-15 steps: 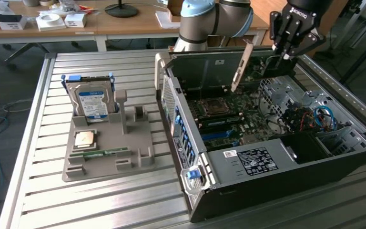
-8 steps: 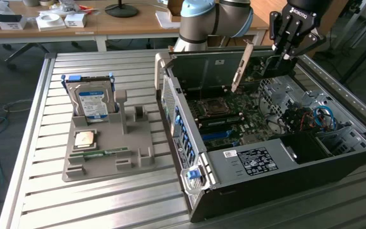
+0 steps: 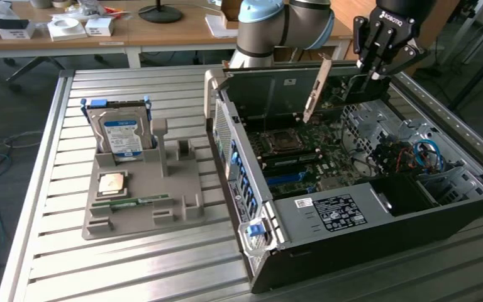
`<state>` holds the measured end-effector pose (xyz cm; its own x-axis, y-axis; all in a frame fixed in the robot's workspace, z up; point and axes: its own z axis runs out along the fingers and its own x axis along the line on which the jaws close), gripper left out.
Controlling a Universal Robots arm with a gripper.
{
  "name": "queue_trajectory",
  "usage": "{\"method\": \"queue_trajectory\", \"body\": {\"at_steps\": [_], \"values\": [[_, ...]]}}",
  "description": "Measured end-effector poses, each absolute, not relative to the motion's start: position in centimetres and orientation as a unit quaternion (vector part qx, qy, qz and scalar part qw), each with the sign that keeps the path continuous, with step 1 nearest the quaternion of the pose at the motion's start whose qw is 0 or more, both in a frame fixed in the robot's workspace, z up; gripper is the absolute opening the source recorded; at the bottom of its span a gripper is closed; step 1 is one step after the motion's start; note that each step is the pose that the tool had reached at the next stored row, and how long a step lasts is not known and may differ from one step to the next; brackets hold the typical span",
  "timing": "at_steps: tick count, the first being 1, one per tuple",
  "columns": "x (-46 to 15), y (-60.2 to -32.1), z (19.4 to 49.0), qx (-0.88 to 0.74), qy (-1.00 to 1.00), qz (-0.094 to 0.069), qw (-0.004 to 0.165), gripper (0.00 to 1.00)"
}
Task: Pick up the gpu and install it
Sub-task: 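Insert the gpu into the slot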
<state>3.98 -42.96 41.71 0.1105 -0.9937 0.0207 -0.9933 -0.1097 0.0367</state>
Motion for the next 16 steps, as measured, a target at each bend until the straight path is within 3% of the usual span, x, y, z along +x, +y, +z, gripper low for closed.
{"method": "queue_trajectory", "body": {"at_steps": [16], "values": [[3.33, -42.96, 41.43, 0.745, -0.667, -0.005, 0.021, 0.26]]}}
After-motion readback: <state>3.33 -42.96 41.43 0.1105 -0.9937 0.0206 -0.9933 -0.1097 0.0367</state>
